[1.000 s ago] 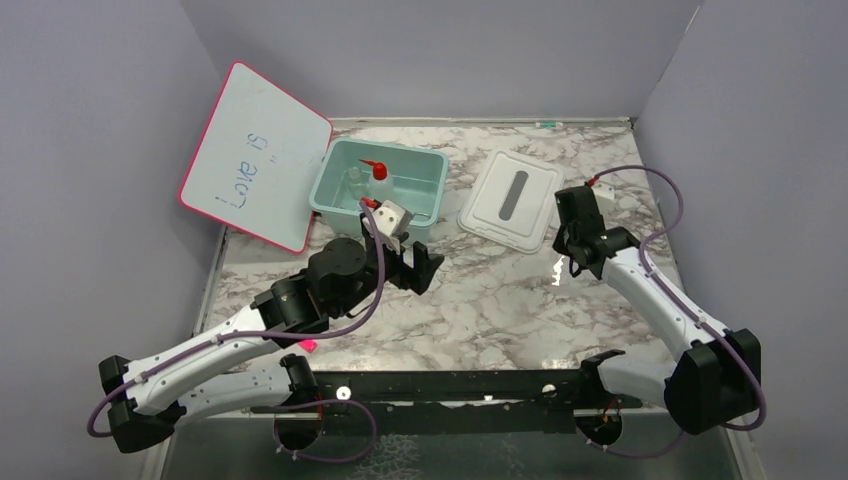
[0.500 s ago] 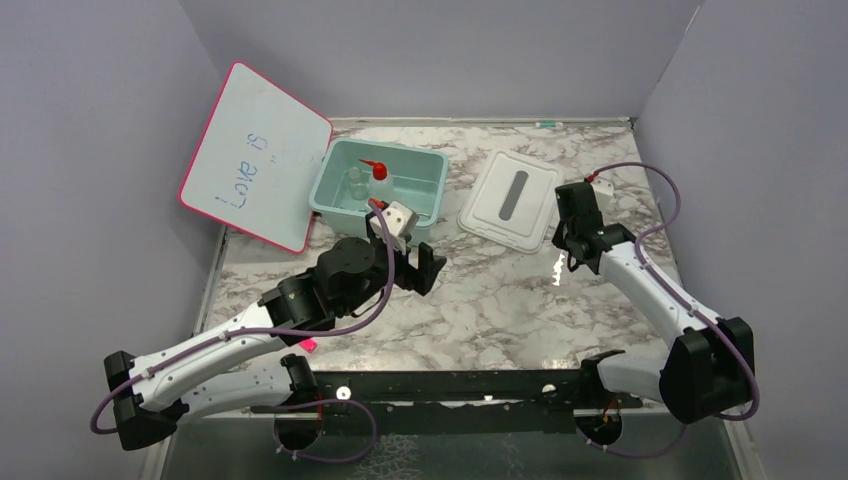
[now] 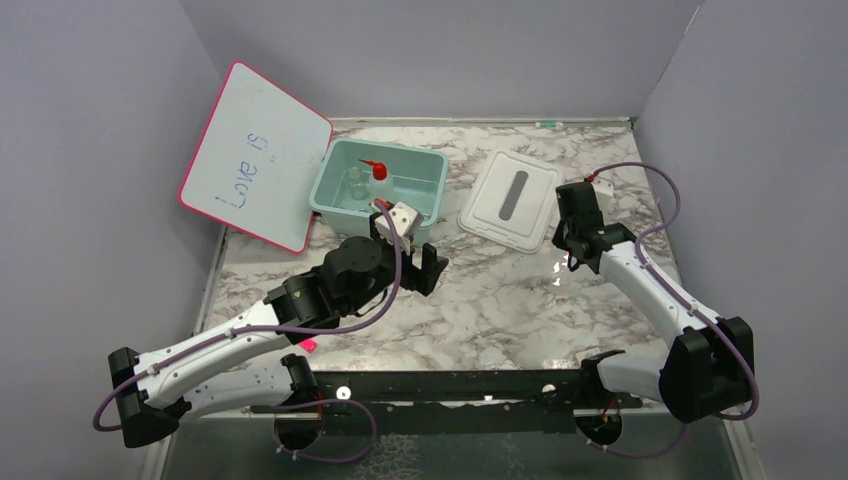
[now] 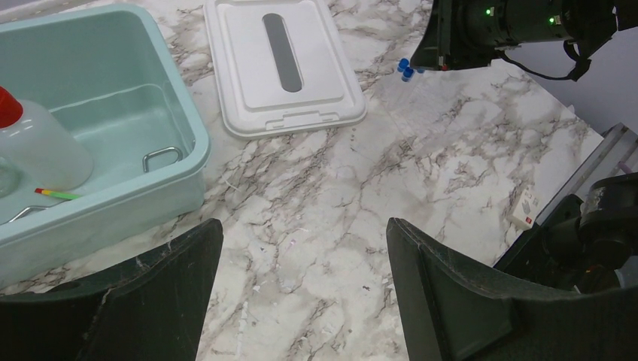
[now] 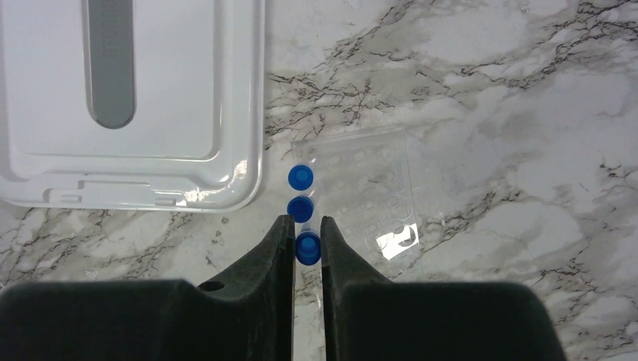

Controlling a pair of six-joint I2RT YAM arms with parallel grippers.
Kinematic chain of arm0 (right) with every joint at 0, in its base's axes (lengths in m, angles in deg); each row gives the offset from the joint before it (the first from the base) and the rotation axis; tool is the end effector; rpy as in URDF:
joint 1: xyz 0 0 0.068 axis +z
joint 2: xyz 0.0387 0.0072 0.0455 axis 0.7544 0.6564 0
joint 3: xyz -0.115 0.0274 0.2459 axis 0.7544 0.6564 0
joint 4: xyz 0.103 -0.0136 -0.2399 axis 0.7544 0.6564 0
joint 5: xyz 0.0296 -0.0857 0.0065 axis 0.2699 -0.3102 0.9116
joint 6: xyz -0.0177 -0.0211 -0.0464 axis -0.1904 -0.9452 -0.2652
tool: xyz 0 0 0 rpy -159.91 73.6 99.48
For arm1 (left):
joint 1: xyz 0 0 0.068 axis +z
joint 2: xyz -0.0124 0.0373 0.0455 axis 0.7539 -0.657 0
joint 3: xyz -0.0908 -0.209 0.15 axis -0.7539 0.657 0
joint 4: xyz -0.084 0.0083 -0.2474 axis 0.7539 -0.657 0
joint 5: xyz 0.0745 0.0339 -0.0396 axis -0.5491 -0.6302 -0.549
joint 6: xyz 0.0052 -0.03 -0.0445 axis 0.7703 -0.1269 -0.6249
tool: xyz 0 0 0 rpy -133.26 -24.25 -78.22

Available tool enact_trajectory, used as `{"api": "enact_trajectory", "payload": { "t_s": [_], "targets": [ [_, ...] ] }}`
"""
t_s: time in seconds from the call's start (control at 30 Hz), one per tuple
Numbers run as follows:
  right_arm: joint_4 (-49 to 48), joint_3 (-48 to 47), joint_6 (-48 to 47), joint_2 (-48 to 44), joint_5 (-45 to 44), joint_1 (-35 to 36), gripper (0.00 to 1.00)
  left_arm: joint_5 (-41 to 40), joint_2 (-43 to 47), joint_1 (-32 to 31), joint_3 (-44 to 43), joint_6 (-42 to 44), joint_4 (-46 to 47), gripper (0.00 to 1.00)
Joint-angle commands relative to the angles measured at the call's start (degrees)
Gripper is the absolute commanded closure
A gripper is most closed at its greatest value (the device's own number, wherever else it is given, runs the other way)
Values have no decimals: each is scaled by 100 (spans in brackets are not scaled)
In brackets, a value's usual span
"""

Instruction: Organize the chemistry lab equipment

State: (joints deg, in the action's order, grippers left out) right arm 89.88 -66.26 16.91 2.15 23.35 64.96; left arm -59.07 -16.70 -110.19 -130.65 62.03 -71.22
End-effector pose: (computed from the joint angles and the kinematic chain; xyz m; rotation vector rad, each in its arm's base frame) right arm 0.2456 0.0539 0.2470 0.4840 2.2825 -0.1720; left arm 0.1082 -0.1753 0.3493 0.5293 1.7762 -0.6591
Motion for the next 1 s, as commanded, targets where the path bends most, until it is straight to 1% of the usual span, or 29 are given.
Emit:
{"api": "enact_trajectory", "payload": {
  "t_s": [0.0, 0.7, 0.97],
  "targets": [
    [386, -78, 9, 53, 244, -43, 87, -107, -7, -1, 14, -64, 58, 17],
    [761, -192, -71, -20, 240, -50, 87, -127, -35, -1, 5, -75, 41, 17],
    [442, -31, -93, 51, 285, -46, 86, -119, -23, -1, 7, -88, 50, 17]
  ]
}}
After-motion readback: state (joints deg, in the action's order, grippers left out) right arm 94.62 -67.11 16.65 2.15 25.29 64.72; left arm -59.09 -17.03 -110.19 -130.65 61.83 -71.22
